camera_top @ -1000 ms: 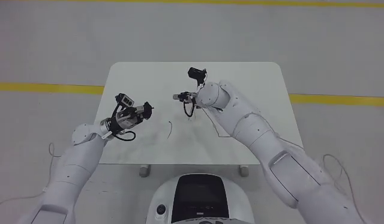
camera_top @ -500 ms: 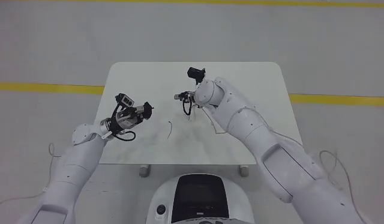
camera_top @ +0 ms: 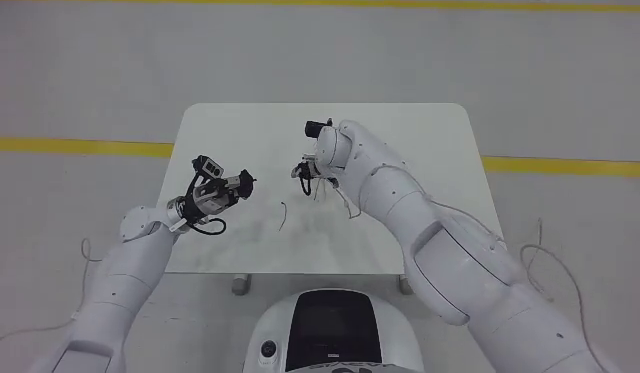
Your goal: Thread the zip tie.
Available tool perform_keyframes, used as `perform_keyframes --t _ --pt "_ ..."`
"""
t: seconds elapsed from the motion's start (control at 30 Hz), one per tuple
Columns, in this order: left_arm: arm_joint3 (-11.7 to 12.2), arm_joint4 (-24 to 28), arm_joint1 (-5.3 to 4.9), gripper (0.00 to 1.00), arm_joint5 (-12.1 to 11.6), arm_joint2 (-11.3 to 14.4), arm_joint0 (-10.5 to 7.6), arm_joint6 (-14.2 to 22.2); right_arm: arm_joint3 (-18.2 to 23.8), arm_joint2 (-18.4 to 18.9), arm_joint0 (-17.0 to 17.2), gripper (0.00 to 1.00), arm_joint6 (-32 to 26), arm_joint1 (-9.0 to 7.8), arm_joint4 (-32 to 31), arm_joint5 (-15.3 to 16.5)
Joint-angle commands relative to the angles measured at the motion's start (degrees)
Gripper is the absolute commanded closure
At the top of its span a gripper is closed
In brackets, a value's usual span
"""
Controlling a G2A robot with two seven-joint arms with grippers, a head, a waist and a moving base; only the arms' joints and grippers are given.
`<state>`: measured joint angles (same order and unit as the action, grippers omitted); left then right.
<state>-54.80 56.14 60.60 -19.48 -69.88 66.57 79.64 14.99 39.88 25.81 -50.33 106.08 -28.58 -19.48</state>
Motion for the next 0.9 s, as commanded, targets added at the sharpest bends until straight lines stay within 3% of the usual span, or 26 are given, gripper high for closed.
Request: perform_keyframes --t 0.0,0.2,0.3,0.47,0.5,0.53,0.83,0.87 --pt "0.0 0.0 0.0 1.0 0.0 0.0 0.0 0.0 0.04 0.0 0.02 0.0 0.08 -0.03 -0.02 0.0" --pt "0.0 0.0 0.0 1.0 0.0 0.0 0.0 0.0 0.13 0.01 0.21 0.0 0.46 -0.04 -0.03 0.1" --pt "0.0 0.0 0.0 1.0 0.0 0.0 0.0 0.0 1.83 -0.28 1.89 0.0 2.2 -0.16 -1.02 1.09" --pt "0.0 0.0 0.0 1.0 0.0 0.0 0.0 0.0 2.75 -1.2 3.05 0.0 2.23 0.02 -3.55 0.0" --pt "0.0 0.0 0.0 1.0 0.0 0.0 0.0 0.0 2.73 -1.13 3.17 0.31 2.32 0.1 -3.57 0.0" --pt "0.0 0.0 0.0 1.0 0.0 0.0 0.0 0.0 2.74 -1.02 3.31 0.52 2.43 0.19 -3.58 0.0" --pt "0.0 0.0 0.0 1.0 0.0 0.0 0.0 0.0 2.23 0.05 3.83 0.75 4.33 0.43 -3.85 0.0" --pt "0.0 0.0 0.0 1.0 0.0 0.0 0.0 0.0 1.99 0.28 3.84 0.83 4.63 0.43 -3.77 0.0"
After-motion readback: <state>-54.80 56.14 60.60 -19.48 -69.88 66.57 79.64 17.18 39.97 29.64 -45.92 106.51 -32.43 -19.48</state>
